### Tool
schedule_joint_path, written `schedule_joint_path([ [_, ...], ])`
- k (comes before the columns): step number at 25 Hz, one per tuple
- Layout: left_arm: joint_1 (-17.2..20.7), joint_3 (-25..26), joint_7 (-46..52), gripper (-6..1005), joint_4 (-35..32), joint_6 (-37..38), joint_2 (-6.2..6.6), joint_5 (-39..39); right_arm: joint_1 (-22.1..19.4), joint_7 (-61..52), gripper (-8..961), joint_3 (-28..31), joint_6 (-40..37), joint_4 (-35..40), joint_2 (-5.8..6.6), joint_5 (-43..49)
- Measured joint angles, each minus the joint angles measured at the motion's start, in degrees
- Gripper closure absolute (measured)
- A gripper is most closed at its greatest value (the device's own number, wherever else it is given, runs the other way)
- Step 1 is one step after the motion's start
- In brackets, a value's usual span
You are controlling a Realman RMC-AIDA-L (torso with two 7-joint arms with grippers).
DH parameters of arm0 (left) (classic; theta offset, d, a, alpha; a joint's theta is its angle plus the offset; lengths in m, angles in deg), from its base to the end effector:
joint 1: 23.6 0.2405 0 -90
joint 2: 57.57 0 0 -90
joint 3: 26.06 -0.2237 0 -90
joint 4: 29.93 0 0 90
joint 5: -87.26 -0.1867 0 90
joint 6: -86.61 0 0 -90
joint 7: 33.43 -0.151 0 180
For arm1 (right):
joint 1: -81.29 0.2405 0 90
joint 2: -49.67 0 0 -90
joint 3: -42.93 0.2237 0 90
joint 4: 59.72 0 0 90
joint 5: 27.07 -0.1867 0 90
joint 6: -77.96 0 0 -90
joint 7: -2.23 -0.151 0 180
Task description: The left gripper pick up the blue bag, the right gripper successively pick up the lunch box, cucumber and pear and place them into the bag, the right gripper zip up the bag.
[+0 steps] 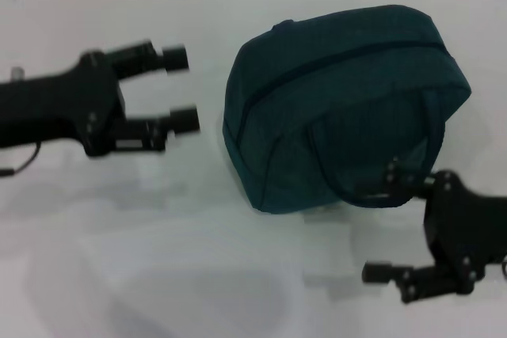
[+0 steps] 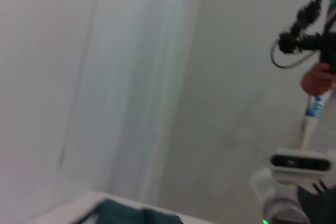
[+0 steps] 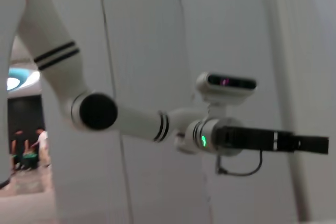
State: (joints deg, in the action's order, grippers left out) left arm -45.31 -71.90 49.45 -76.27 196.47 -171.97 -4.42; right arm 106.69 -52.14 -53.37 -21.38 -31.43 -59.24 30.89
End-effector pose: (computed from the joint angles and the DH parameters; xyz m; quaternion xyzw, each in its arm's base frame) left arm -0.1954 0.2577 0.0758 -0.9106 -0.1329 -0.3853 0.0692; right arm 0.1832 0.2328 -0.0001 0.9217 -0.0191 -0.3871 0.0179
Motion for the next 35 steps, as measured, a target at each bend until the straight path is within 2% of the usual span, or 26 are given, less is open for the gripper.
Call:
schedule_joint_path([
  [3, 0.9, 0.0, -2.3, 105, 0.3, 2.6, -0.70, -3.3, 0.0, -0.5, 85, 0.0, 0.7, -0.1, -0.52, 2.2],
  [8, 2.8, -0.6, -5.8, 106, 0.7, 4.8, -1.78, -6.6, -1.0, -0.2, 86, -0.1, 3.2, -0.7, -1.65, 5.2],
  [13, 4.3, -2.8, -9.7, 107, 3.5, 5.0, -1.92, -7.1, -1.4, -0.1, 87, -0.1, 4.5, -1.1, -3.19, 7.5],
  [17, 5.2, -2.8, -11.7, 108, 5.1, 5.0, -1.67, -8.4, -1.5, -0.1, 88, 0.0, 5.0, -0.9, -3.98, 8.2],
  [35, 6.4, -2.9, -14.3, 111, 5.9, 5.1, -2.06, -12.4, -2.3, 0.0, 91, 2.9, 5.8, -1.1, -4.80, 8.3],
])
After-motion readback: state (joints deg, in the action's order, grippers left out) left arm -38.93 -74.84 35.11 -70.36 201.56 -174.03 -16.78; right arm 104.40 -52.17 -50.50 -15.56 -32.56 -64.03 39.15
